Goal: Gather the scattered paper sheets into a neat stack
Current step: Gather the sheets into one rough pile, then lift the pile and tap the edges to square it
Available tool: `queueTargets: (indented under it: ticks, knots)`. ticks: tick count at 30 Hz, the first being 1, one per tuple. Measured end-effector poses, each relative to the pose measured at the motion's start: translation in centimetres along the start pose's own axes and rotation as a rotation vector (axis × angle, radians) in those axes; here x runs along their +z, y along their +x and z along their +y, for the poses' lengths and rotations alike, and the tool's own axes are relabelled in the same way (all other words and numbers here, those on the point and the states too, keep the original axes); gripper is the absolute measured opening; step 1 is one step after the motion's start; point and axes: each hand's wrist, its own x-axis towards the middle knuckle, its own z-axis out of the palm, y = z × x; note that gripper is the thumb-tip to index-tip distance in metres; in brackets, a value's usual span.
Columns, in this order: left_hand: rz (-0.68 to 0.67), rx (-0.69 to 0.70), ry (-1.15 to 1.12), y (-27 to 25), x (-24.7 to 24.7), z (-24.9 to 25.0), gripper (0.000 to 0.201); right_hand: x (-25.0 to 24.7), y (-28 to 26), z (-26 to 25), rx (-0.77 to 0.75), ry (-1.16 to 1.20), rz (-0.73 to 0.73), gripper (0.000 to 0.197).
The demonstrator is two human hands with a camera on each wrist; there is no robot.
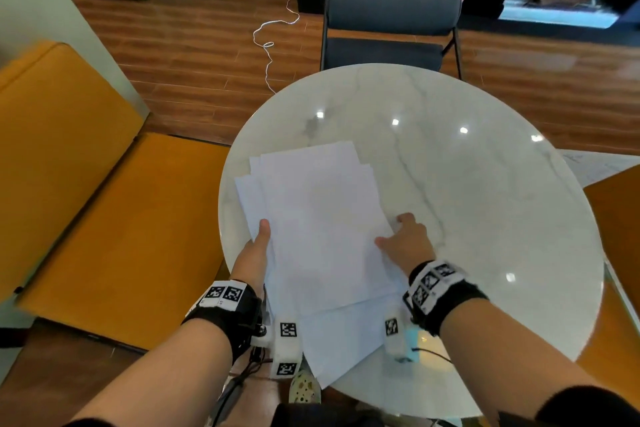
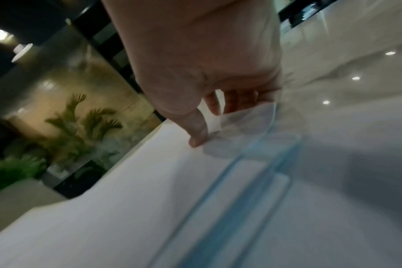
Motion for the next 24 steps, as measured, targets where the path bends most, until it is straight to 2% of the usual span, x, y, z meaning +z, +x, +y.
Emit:
queueTargets:
  ticks: [3,7,9,11,13,17,19,21,24]
  knots:
    - [-0.011,0.121,0.027,-0.2,0.2,-0.1,0.058,2.3,-1.2,-0.1,-0.1,-0.204,0.018,0.074]
    - [-0.024,0.193,0.067,-0.3,0.0,-0.5,0.045,2.8,-1.2,-0.1,-0.125,-0.219,-0.035,0.086]
    - [-0.037,0.221,0.074,-0.4,-0.3,-0.5,0.041,2.3,-0.9,0.5,-0.142,-0.136,-0.136,0.088]
    - [-0.059,0.262,0.1,-0.9,-0.3,-0.4,0.042,1.7,-0.6,1.3,-0.139,0.01,-0.22,0.094]
    - [-0.074,0.319,0.124,-1.8,0.1,0.1,0.041,1.0,-0.3,2.2,-0.103,0.198,-0.241,0.101]
    - [-0.116,0.511,0.249,-5.1,2.3,2.3,0.041,-0.7,-0.4,3.3,-0.037,0.572,-0.315,0.098]
    - [-0.177,0.606,0.308,-7.4,3.4,3.7,0.042,-1.8,-0.1,3.8,-0.036,0.723,-0.361,0.109]
    - [-0.259,0.676,0.325,-10.0,4.5,4.8,0.042,-3.1,0.1,4.4,-0.07,0.874,-0.343,0.123]
    - [-0.374,0.705,0.295,-12.5,5.6,6.1,0.041,-5.7,0.6,5.1,-0.138,1.162,-0.389,0.121]
